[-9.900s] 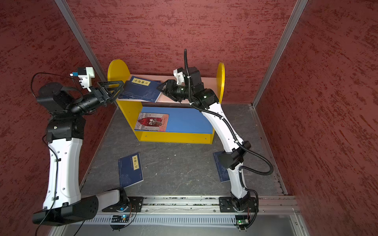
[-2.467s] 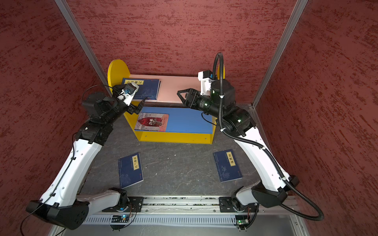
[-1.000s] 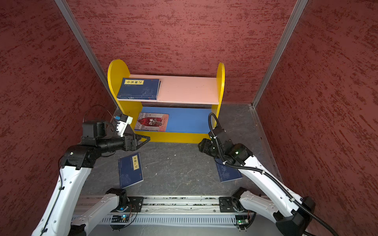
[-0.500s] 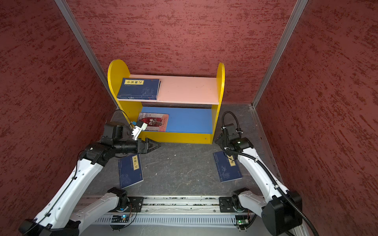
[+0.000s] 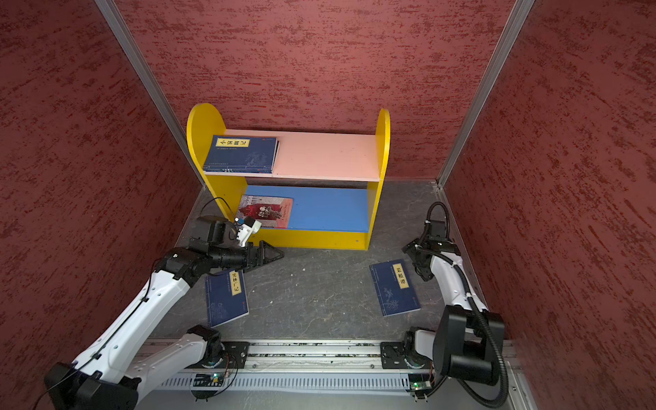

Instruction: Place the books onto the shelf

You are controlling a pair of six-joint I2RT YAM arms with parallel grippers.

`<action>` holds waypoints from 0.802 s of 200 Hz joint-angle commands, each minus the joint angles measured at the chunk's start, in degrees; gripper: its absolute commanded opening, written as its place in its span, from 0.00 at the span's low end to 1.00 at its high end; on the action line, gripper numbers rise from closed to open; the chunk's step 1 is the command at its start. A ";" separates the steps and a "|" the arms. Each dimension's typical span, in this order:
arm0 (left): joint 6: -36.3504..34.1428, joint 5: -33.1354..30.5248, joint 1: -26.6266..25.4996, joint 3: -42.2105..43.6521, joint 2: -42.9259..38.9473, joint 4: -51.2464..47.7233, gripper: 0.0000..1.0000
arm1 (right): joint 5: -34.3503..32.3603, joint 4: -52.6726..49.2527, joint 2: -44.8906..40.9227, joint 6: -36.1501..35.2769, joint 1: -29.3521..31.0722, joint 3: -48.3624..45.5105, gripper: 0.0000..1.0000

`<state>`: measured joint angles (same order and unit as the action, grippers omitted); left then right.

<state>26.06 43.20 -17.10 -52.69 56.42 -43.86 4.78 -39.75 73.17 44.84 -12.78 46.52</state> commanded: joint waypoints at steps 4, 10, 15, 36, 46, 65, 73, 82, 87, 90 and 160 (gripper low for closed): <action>1.60 0.27 -0.30 1.64 -1.05 2.19 0.99 | 3.24 1.95 3.45 -5.11 -2.76 0.12 0.85; 1.97 0.20 -0.30 1.89 -1.12 2.20 1.00 | 3.30 1.78 4.00 -5.60 -2.78 0.21 0.86; 2.19 0.30 -0.30 2.10 -1.07 2.28 0.99 | 3.44 1.86 4.08 -5.89 -2.80 0.14 0.86; 3.31 0.31 -0.30 2.97 -1.05 2.59 0.99 | 4.98 1.75 5.08 -6.98 -3.25 -0.26 0.86; 3.92 -0.19 -0.26 3.11 -1.21 2.02 0.99 | 6.45 1.53 6.17 -7.53 -3.38 -0.22 0.86; 5.36 -0.05 -0.30 3.86 -2.50 1.26 0.99 | 8.08 0.87 7.07 -8.86 -3.39 -0.25 0.86; 5.82 -0.37 -0.38 4.14 -3.01 0.84 0.99 | 8.58 0.49 7.25 -9.50 -3.40 -0.41 0.87; 6.23 -0.50 -0.47 4.25 -3.01 0.39 0.99 | 9.58 0.37 7.60 -10.01 -3.40 -0.71 0.87; 6.34 -0.36 -0.47 4.17 -2.76 0.20 0.99 | 10.28 0.31 7.92 -10.23 -3.40 -1.04 0.87; 6.31 -0.32 -0.48 4.04 -2.54 0.16 0.99 | 10.66 0.22 8.22 -10.37 -3.40 -1.04 0.87; 9.33 -0.84 -0.48 6.34 -1.19 2.82 0.99 | 13.59 -2.44 9.78 -13.23 -3.37 -3.60 0.89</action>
<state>34.04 42.70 -17.34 -48.21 55.18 -42.70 16.86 -39.75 82.17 33.91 -15.90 43.83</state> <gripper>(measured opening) 0.995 0.887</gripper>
